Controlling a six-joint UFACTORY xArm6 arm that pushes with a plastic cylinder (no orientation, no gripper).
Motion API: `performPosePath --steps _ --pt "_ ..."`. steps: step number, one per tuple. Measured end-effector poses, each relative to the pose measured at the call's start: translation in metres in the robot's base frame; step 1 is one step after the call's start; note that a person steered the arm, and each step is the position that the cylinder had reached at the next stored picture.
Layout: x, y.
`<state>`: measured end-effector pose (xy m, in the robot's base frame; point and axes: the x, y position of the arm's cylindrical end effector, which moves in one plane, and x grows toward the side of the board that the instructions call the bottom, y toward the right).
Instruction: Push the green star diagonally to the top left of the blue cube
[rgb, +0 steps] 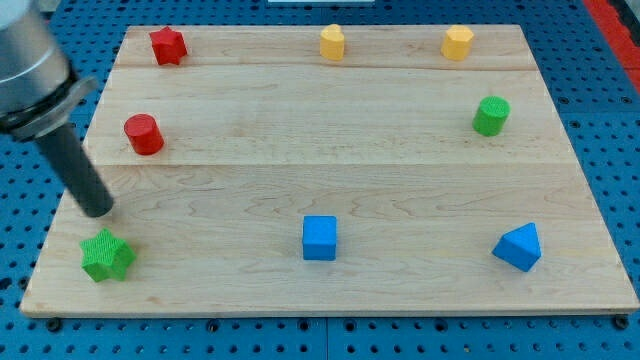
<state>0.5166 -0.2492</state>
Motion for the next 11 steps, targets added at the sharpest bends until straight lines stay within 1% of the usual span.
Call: performPosePath --steps 1,3,4,7,8,9,10,11 --pt "0.033 -0.011" --pt "0.058 -0.011" --pt "0.065 0.015" --pt "0.051 0.06" --pt "0.049 0.111" --pt "0.043 0.15" --pt "0.015 0.146" --pt "0.011 0.108"
